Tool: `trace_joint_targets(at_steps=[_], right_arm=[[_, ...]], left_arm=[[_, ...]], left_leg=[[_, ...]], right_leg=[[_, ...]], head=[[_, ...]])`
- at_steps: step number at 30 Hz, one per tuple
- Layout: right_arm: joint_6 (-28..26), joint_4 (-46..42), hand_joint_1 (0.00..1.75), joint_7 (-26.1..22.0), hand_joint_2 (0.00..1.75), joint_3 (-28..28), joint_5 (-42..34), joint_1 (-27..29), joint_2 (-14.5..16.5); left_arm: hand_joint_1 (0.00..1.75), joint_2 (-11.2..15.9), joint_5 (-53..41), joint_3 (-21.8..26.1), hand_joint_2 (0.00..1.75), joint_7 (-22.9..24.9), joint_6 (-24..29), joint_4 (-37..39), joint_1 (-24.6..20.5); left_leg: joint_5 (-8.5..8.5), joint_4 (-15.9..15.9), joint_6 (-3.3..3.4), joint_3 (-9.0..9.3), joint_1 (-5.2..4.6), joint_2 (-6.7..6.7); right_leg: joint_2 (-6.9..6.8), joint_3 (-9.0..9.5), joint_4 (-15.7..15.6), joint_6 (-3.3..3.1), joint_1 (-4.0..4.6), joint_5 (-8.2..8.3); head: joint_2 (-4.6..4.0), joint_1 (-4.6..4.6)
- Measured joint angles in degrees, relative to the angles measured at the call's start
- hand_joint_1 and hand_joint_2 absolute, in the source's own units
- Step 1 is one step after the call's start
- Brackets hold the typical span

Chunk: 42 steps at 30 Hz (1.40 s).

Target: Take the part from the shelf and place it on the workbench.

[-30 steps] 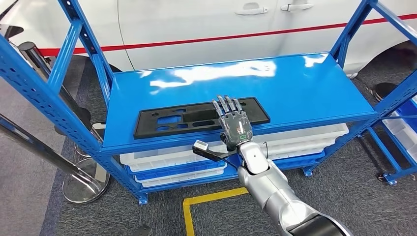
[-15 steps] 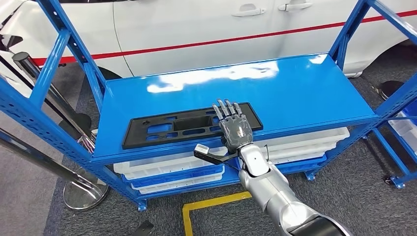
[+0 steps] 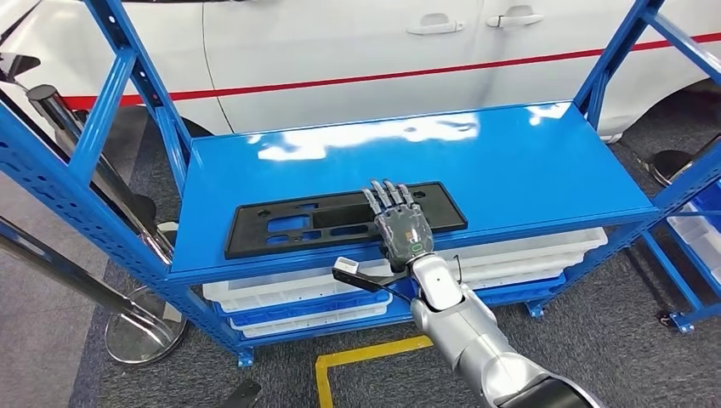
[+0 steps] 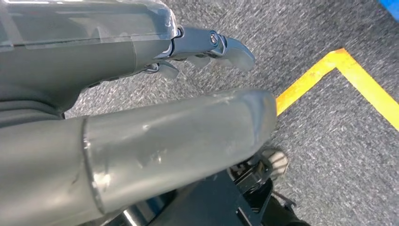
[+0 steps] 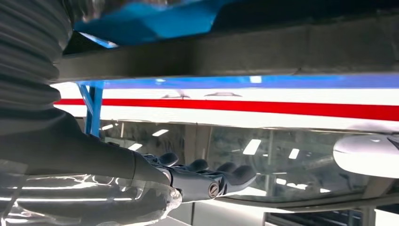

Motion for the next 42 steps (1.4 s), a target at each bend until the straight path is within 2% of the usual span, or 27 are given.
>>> trace_joint_targets(at_steps=[2,3,4,6,7,9,12,14,16,17,18,19,20,21,23,24,27,28,30,32,33,34,35,36,38,40,42], right_arm=[[0.0,0.1,1.75,-0.1,1.75,0.0,-0.4,0.3,-0.2],[0.0,0.2,1.75,-0.3,1.75,0.0,-0.7,0.5,-0.3],[0.0,0.2,1.75,-0.4,1.75,0.0,-0.8,0.6,-0.4],[0.0,-0.1,1.75,-0.8,1.75,0.0,-0.9,0.7,-0.6],[0.0,-0.4,1.75,-1.0,1.75,0.0,-0.9,0.7,-0.6],[0.0,-1.1,1.75,-1.1,1.75,0.0,-0.9,0.8,-0.7],[0.0,-2.0,1.75,-1.3,1.75,-0.2,-1.0,1.0,-0.9],[0.0,-2.8,1.75,-1.5,1.75,-0.3,-1.0,1.1,-0.9],[0.0,-3.5,1.75,-1.6,1.75,-0.5,-0.8,1.2,-0.9],[0.0,-3.7,1.75,-1.7,1.75,-0.5,-0.7,1.3,-1.0],[0.0,-4.0,1.75,-1.8,1.75,-0.6,-0.7,1.6,-1.0],[0.0,-4.3,1.75,-1.8,1.75,-0.7,-0.6,1.8,-1.0],[0.0,-4.6,1.75,-1.8,1.75,-0.8,-0.6,2.0,-1.1],[0.0,-5.0,1.75,-1.9,1.75,-0.9,-0.6,2.1,-1.1],[0.0,-5.6,1.75,-1.9,1.75,-1.1,-0.6,2.1,-1.1],[0.0,-5.8,1.75,-1.9,1.75,-1.3,-0.6,2.2,-1.2],[0.0,-6.8,1.75,-2.1,1.75,-1.8,-0.7,2.8,-1.3],[0.0,-7.5,1.75,-2.5,1.75,-2.2,-0.8,3.0,-1.3],[0.0,-9.7,1.75,-4.0,1.75,-3.0,-1.4,3.8,-1.4],[0.0,-13.6,1.75,-7.3,1.75,-4.1,-2.4,5.4,-1.4],[0.0,-16.8,1.75,-9.8,1.75,-5.0,-2.7,6.6,-1.2],[0.0,-20.9,1.75,-12.7,1.75,-6.0,-2.8,7.9,-0.9],[0.0,-25.4,1.75,-15.6,1.75,-6.9,-2.6,8.9,-0.4],[0.0,-30.3,1.75,-18.0,1.75,-7.6,-2.1,9.6,0.3],[0.0,-39.0,1.75,-19.7,1.75,-7.8,-0.2,10.1,1.3],[0.0,-46.1,1.75,-18.4,1.75,-6.8,2.2,10.5,1.7],[0.0,-52.2,1.75,-15.8,1.75,-4.7,4.0,11.0,1.7]], left_arm=[[0.0,0.0,0.0,0.0,0.0,-0.6,0.2,0.0,0.0],[0.0,0.0,0.0,0.0,0.0,-0.9,0.5,0.0,0.0],[0.0,-0.1,0.0,0.0,0.0,-1.2,0.7,0.0,0.0],[0.0,-0.2,0.0,-0.2,0.0,-1.7,1.2,0.0,-0.1],[0.0,-0.3,0.1,-0.3,0.0,-1.9,1.4,0.0,-0.2],[0.0,-0.3,0.2,-0.4,0.0,-2.2,1.6,0.0,-0.5],[0.0,-0.4,0.3,-0.5,0.0,-2.4,1.7,0.0,-0.6],[0.0,-0.4,0.6,-0.5,0.0,-2.7,1.7,0.0,-0.8],[0.0,-0.4,0.7,-0.6,0.0,-2.8,1.8,0.0,-0.8],[0.0,-0.4,0.8,-0.6,0.0,-2.8,1.8,0.0,-0.8],[0.0,-0.4,0.8,-0.7,0.0,-2.9,1.9,0.0,-0.8],[0.0,-0.4,0.8,-0.7,0.0,-2.9,1.9,0.0,-0.7],[0.0,-0.4,0.9,-0.8,0.0,-2.9,2.0,0.0,-0.7],[0.0,-0.4,0.9,-0.8,0.0,-2.9,2.1,0.0,-0.7],[0.0,-0.4,1.0,-0.8,0.0,-2.9,2.2,0.0,-0.9],[0.0,-0.4,1.1,-0.8,0.0,-3.0,2.2,0.0,-0.9],[0.0,-0.4,1.4,-0.9,0.0,-3.2,2.3,0.0,-0.9],[0.0,-0.4,1.6,-0.9,0.0,-3.4,2.5,0.0,-1.0],[0.0,-0.5,2.1,-0.9,0.0,-3.7,3.3,0.0,-1.0],[0.0,-0.6,3.0,-0.8,0.0,-4.0,5.2,0.0,-1.0],[0.0,-0.7,3.4,-0.8,0.0,-4.4,6.3,0.0,-0.9],[0.0,-0.7,3.9,-0.8,0.0,-5.1,7.3,0.0,-0.8],[0.0,-0.8,4.1,-0.7,0.0,-5.9,7.9,0.0,-0.6],[0.0,-0.9,4.3,-0.7,0.0,-6.7,8.3,0.0,-0.5],[0.0,-0.9,4.6,-0.7,0.87,-7.8,8.0,0.0,-0.4],[0.0,-0.9,4.9,-0.7,1.75,-8.5,7.6,0.0,-0.2],[0.0,-0.9,5.2,-0.7,1.75,-8.8,7.5,0.0,0.3]], left_leg=[[-0.05,0.1,0.07,-0.03,-0.02,0.02],[-0.11,0.1,0.07,-0.03,-0.01,0.02],[-0.21,0.2,0.02,0.0,0.02,0.0],[-0.59,0.6,-0.3,0.05,0.09,-0.03],[-0.84,1.0,-0.59,-0.05,-0.01,-0.05],[-1.13,1.3,-1.16,-0.26,-0.19,-0.07],[-1.48,1.5,-2.04,-0.26,-0.03,-0.03],[-3.49,4.5,-2.49,-1.55,0.12,0.02],[-6.89,11.6,-2.68,-4.96,0.16,0.04],[-8.06,15.1,-2.71,-6.75,0.16,0.04],[-8.26,17.1,-2.65,-7.88,0.15,0.04],[-7.41,17.0,-2.49,-8.03,0.12,0.04],[-5.6,14.7,-2.23,-7.02,0.08,0.04],[-3.4,10.7,-1.87,-5.2,-0.02,0.04],[-0.82,3.7,-1.19,-1.86,-0.39,0.04],[-0.49,2.0,-0.99,-1.06,-0.59,0.03],[-0.25,0.9,-0.57,-0.71,-0.67,0.04],[-0.01,0.6,-0.34,-0.56,-0.53,0.09],[0.37,0.0,0.08,-0.36,-0.26,0.21],[0.38,0.0,0.25,-0.45,-0.26,0.21],[0.34,0.1,0.24,-0.49,-0.23,0.16],[0.24,0.3,0.17,-0.53,-0.17,0.11],[0.07,0.5,0.03,-0.57,-0.08,0.07],[-0.21,0.9,-0.2,-0.58,0.03,0.04],[-0.88,1.7,-0.88,-0.77,0.03,-0.01],[-1.18,2.1,-1.53,-1.0,-0.08,-0.1],[-1.29,2.1,-2.11,-1.05,0.05,-0.12]], right_leg=[[-0.02,-3.36,6.9,0.31,-0.15,-2.64],[-0.03,-4.06,8.2,0.43,-0.26,-2.5],[-0.04,-3.7,7.3,0.51,-0.39,-1.33],[-0.13,-0.42,0.3,0.57,-0.66,2.41],[-0.15,1.27,-3.2,0.5,-0.63,3.61],[-0.12,2.81,-6.5,0.08,-0.49,4.12],[0.02,2.97,-6.8,-1.04,-0.26,4.13],[-0.01,3.26,-7.1,-1.79,-0.35,4.19],[-0.12,3.39,-7.1,-2.22,-0.2,4.09],[-0.15,3.42,-7.1,-2.31,-0.06,4.05],[-0.18,3.45,-7.1,-2.37,0.08,4.01],[-0.17,3.5,-7.1,-2.4,0.22,3.98],[-0.13,3.59,-7.1,-2.42,0.34,3.96],[-0.1,3.69,-7.1,-2.44,0.42,3.93],[-0.05,3.74,-7.1,-2.31,0.64,3.89],[-0.05,3.68,-7.1,-2.13,0.66,3.92],[-0.07,3.55,-7.1,-1.25,0.51,4.02],[-0.07,3.32,-6.6,-0.96,0.49,3.55],[-0.06,1.44,-2.4,-0.43,0.34,0.87],[-0.07,-1.93,4.7,0.02,0.06,-2.52],[-0.08,-3.18,7.2,0.22,-0.14,-3.21],[-0.1,-3.6,7.9,0.4,-0.35,-2.86],[-0.14,-2.95,6.5,0.56,-0.57,-1.49],[-0.2,-1.42,3.3,0.73,-0.82,0.51],[-0.23,1.79,-3.1,0.86,-1.02,2.96],[-0.24,2.89,-5.4,0.36,-0.8,2.99],[-0.25,2.91,-5.7,-0.61,-0.6,3.04]], head=[[0.0,0.01],[0.0,-0.01],[0.0,0.01],[0.0,0.0],[0.0,0.0],[0.0,-0.03],[0.0,-0.04],[0.0,-0.06],[0.0,-0.07],[0.0,-0.06],[0.0,-0.06],[0.0,-0.06],[0.0,-0.07],[0.0,-0.07],[0.0,-0.06],[0.0,-0.05],[0.0,-0.04],[0.0,-0.04],[0.0,-0.03],[0.0,-0.03],[0.0,-0.02],[0.0,-0.02],[0.0,-0.02],[0.0,-0.03],[0.0,-0.05],[0.0,-0.06],[0.0,-0.07]])
